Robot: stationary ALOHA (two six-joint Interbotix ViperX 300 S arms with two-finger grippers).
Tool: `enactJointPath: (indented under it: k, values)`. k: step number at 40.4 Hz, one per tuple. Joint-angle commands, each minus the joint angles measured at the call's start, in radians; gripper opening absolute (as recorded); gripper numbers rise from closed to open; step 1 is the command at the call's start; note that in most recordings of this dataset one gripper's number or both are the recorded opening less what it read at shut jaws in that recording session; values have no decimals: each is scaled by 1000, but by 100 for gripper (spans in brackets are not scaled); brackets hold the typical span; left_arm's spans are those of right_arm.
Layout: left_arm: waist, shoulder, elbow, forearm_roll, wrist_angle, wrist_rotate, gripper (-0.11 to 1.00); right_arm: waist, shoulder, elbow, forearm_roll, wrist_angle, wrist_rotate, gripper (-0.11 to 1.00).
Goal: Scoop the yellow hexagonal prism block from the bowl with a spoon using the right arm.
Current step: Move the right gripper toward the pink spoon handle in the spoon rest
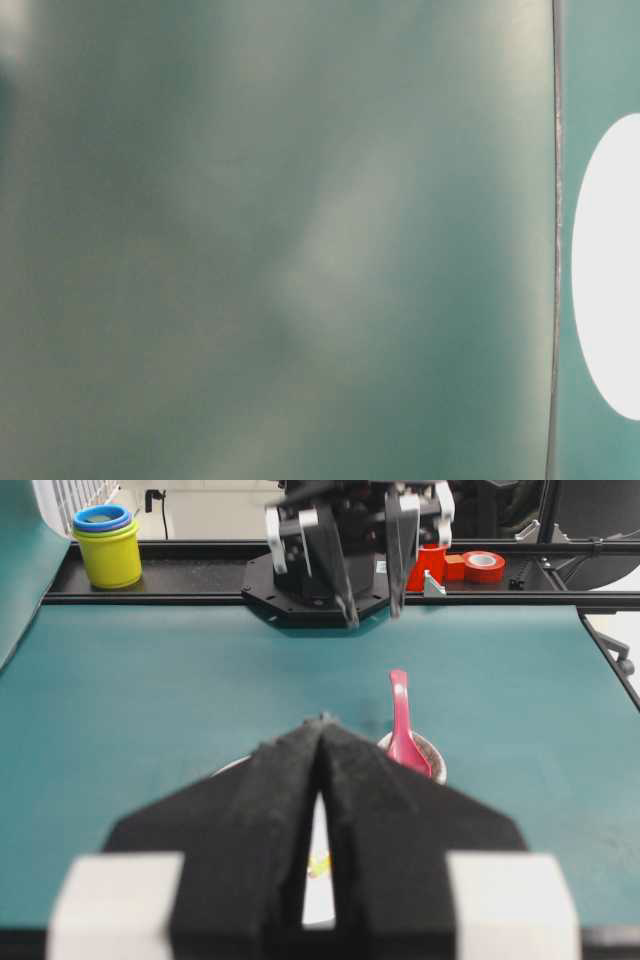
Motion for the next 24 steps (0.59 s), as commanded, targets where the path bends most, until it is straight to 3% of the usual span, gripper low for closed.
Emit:
enactJointPath:
  k: [1,15,24]
  values:
    - [3,3,-25,3,-5,-3,-1,40,40,17,38,-80,-2,51]
    - [3,3,-26,3,-5,-2,-1,241,196,126,256,-394,-2,51]
    - [3,3,-25,3,-5,-2,-1,288,342,123,304,-502,-2,44]
